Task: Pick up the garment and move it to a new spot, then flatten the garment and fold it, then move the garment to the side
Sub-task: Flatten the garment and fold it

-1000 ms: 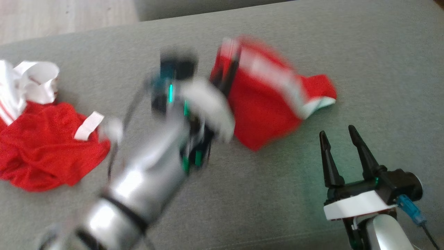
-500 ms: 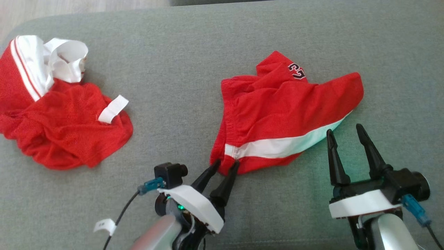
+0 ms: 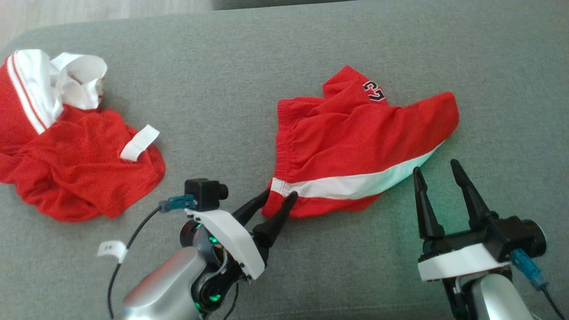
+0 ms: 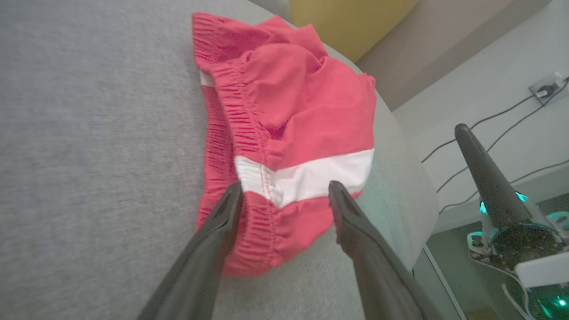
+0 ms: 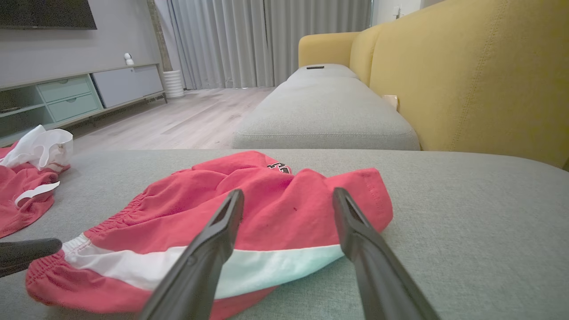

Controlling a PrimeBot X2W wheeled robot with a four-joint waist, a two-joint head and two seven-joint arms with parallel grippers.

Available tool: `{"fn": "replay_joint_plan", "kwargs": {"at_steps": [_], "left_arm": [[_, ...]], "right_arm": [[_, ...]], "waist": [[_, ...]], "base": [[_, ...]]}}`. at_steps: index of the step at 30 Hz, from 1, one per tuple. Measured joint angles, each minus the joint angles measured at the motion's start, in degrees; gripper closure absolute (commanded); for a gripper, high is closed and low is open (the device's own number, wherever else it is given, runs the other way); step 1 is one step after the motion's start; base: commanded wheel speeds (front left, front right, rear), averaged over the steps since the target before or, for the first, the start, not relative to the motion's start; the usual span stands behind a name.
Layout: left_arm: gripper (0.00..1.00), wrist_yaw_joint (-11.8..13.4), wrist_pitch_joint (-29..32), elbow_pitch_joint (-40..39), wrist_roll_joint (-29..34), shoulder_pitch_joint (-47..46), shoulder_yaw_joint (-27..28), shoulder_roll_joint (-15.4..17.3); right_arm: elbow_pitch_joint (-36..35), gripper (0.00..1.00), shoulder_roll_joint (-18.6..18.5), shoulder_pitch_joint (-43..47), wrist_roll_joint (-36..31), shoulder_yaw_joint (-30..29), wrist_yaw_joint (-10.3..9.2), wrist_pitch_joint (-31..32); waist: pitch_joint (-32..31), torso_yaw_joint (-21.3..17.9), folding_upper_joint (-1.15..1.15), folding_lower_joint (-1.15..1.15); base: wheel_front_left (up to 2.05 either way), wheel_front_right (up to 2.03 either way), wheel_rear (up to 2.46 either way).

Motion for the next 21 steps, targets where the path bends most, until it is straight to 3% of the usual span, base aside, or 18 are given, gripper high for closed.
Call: {"fn": "replay_joint_plan", "kwargs": {"at_steps": [8,21], "left_arm": [[0.00,0.00,2.68,0.51,-2.77,-2.59,-3.38,3.22],[0.00,0.00,0.63,2.18,-6.55,-5.28,-6.90,3.53]], "right_arm": [[-0.01,0.00,0.00,0.00,-0.43,-0.01,0.00,0.00],[-0.07,0.00,0.00,0.03,-0.92,0.16,0.00,0.00]], "waist": [[0.29,-1.05,0.00,0.00],[0.84,-1.92,0.00,0.00]], "base": [[0.00,0.00,0.00],[0.00,0.00,0.00]]}}
